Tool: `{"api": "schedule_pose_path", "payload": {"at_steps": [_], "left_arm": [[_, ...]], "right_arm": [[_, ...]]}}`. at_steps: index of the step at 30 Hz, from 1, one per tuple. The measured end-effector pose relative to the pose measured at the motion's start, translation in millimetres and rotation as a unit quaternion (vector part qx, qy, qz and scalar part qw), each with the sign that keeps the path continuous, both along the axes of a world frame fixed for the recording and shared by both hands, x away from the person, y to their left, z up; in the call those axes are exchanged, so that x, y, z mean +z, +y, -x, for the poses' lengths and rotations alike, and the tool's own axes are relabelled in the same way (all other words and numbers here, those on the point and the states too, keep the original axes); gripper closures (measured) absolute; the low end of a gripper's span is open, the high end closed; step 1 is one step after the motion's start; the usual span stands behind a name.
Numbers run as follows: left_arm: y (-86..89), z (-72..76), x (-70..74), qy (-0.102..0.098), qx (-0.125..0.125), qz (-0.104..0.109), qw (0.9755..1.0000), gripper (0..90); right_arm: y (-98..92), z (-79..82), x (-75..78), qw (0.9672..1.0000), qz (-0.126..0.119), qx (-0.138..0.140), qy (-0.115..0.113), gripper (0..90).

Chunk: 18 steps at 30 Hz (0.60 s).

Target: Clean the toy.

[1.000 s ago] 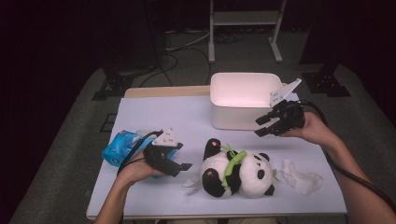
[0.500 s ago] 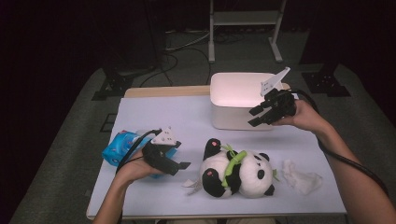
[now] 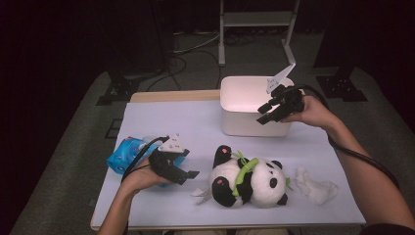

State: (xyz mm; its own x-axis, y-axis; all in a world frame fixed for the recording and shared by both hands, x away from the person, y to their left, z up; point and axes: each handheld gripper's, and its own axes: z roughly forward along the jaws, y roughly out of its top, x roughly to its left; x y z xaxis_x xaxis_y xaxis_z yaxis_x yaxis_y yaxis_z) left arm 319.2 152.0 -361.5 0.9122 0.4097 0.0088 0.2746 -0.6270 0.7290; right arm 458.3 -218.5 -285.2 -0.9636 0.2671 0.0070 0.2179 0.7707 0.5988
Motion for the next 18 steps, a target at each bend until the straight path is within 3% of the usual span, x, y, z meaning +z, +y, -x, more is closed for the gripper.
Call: {"api": "schedule_pose_path", "payload": {"at_steps": [18], "left_arm": [[6.3, 2.2, -1.1, 0.008, 0.010, -0.003, 0.9999, 18.5]], "right_arm": [[15.2, -32.2, -13.6, 0.9994, 0.036, 0.003, -0.003, 55.1]]}}
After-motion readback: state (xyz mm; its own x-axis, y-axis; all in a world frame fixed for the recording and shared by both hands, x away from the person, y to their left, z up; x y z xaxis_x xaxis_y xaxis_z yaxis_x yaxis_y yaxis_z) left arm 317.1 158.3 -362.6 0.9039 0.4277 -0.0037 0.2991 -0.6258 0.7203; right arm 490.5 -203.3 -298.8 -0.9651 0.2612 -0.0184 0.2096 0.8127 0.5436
